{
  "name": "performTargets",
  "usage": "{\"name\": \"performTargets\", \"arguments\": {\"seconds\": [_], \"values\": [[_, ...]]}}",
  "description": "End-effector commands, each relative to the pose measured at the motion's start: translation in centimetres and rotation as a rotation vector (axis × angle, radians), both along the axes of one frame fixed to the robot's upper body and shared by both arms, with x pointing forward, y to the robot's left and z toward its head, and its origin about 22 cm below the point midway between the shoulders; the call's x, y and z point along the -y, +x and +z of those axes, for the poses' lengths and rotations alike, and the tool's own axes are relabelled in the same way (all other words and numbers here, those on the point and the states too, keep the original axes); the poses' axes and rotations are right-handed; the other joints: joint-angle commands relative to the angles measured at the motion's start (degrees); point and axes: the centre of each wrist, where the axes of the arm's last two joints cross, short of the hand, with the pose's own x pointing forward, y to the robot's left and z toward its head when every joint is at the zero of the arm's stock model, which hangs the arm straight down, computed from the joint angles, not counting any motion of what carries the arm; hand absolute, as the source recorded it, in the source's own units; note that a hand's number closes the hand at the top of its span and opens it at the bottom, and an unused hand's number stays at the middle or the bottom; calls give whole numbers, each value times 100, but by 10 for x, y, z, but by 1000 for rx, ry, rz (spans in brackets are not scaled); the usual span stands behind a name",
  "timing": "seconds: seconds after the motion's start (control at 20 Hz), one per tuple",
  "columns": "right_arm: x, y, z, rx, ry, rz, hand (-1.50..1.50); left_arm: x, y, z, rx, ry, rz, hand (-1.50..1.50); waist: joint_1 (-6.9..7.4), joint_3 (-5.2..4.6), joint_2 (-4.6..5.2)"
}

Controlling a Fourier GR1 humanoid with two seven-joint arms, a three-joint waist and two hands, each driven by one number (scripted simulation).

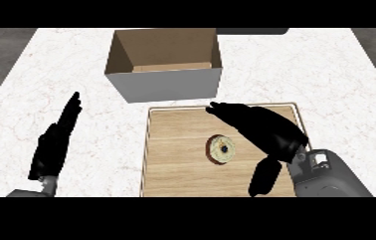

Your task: Pick the cupcake from the tray and place it in the cardboard box

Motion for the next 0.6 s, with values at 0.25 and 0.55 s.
{"name": "performTargets", "arguments": {"seconds": [0.25,0.55], "values": [[-13,-1,-24,-5,-16,-10,-150,4,4,4,23,-9,-2,0,-1,1,3],[12,-2,-44,-21,-31,3,-150,12,6,4,5,-20,21,0,-6,2,4]]}}
